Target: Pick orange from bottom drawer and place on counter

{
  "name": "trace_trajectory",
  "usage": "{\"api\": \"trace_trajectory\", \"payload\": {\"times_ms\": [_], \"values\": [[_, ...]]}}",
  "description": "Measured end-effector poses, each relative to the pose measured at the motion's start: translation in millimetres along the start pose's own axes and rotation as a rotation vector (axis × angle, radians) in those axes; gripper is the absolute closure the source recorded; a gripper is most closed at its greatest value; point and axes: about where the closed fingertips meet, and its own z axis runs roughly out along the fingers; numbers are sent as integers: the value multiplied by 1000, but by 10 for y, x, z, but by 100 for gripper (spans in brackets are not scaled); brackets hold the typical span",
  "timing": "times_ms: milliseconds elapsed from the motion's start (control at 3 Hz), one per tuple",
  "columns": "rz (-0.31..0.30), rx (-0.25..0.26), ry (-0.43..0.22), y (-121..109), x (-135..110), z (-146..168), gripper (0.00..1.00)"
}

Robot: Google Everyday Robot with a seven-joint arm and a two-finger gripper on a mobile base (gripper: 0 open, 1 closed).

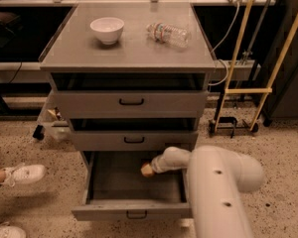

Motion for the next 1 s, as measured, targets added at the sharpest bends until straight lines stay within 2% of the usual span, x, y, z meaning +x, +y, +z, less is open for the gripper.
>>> {"api": "trace_trajectory", "payload": {"times_ms": [333,667,1000], "values": [[-8,-17,-59,-230,-186,-266,100],[-8,-17,-59,-230,-185,-266,100],[-14,-40,-19,-211,-43,-204,100]]}}
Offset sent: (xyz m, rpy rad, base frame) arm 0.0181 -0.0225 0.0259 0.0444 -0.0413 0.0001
